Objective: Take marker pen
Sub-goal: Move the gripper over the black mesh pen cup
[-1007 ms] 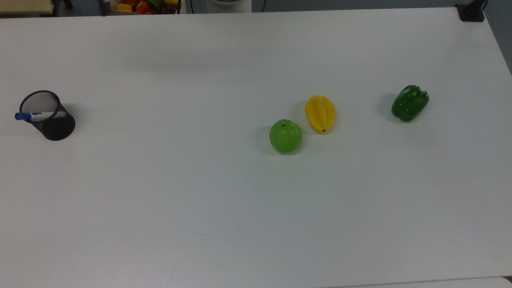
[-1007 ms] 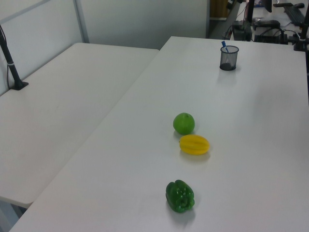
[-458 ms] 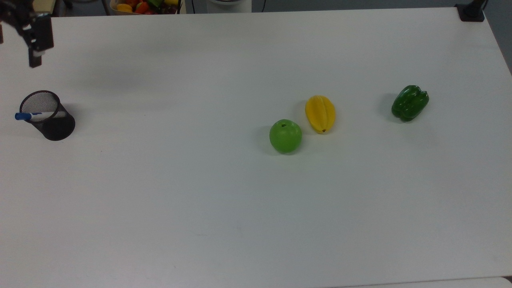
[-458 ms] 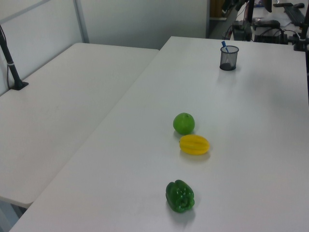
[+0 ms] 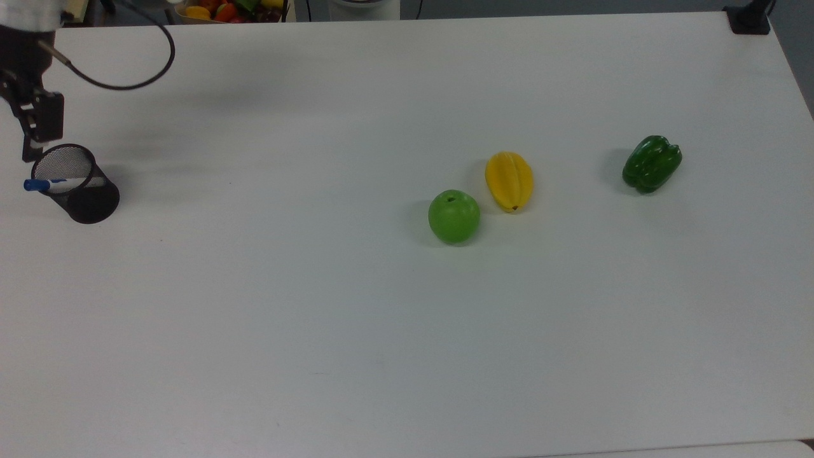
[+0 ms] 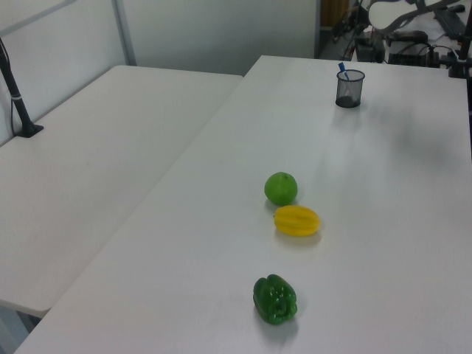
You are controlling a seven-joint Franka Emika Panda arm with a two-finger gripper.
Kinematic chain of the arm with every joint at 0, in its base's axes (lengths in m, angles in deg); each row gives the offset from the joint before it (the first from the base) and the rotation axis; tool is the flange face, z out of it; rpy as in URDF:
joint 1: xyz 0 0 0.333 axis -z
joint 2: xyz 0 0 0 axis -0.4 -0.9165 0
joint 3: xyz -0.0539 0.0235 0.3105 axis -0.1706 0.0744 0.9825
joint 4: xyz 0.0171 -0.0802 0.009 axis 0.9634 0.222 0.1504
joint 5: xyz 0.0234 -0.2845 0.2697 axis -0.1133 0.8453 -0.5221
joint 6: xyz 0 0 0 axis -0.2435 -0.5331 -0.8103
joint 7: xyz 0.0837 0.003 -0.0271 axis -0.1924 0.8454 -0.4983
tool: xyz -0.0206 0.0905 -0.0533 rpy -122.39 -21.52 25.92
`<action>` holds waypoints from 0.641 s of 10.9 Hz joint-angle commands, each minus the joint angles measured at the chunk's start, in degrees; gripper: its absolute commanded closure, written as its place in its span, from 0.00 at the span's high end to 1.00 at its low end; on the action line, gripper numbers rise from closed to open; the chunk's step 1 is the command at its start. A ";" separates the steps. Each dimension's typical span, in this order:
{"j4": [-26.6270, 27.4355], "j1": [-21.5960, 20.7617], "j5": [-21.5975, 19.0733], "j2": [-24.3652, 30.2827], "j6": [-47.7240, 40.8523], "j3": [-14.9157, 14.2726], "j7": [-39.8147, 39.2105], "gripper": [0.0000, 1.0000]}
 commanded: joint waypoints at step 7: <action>2.68 1.02 0.65 -8.61 13.06 -0.12 1.25 0.63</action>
